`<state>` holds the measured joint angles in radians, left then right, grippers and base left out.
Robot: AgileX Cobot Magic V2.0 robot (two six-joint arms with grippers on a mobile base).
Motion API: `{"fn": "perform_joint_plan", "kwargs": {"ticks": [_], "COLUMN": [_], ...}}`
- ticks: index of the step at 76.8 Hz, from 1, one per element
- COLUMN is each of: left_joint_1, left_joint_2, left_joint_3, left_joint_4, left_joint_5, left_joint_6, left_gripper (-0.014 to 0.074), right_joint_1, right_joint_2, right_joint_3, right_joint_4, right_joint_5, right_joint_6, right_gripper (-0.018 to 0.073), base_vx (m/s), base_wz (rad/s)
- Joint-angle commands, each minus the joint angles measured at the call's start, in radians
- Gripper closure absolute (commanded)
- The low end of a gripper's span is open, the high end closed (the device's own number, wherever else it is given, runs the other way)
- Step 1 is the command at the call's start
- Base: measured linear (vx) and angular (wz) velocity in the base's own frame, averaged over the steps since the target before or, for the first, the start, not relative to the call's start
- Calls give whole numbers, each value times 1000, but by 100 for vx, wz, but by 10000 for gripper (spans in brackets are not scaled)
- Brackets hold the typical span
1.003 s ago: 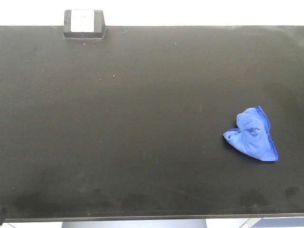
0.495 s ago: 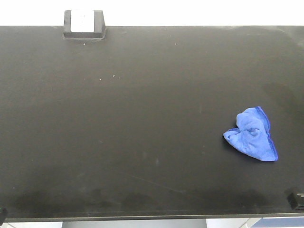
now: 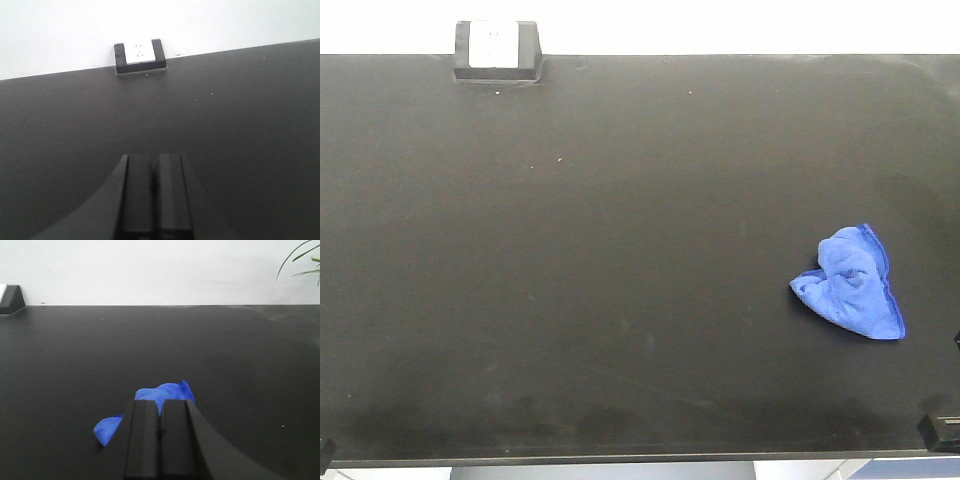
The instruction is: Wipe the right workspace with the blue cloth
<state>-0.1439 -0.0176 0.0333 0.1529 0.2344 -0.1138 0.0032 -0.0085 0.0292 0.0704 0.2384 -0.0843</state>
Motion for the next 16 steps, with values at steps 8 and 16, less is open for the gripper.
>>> {"fn": "perform_joint_plan", "kwargs": {"ticks": [8,16], "left_joint_1": [-7,-7], "left_joint_2": [0,0], "left_joint_3": [-26,-26], "left_joint_4": [-1,-1], "left_joint_5": [-81,-81], "left_joint_6": [-2,-2], "left_gripper": [603,603], "right_joint_1": [0,0], "right_joint_2": [-11,-11], "right_joint_3": [17,17], "right_joint_4": [-10,-10], "right_joint_5": [-78,-78], "right_joint_6": [-1,-1], "right_gripper": [567,567], "base_vx": [0,0], "base_wz": [0,0]}}
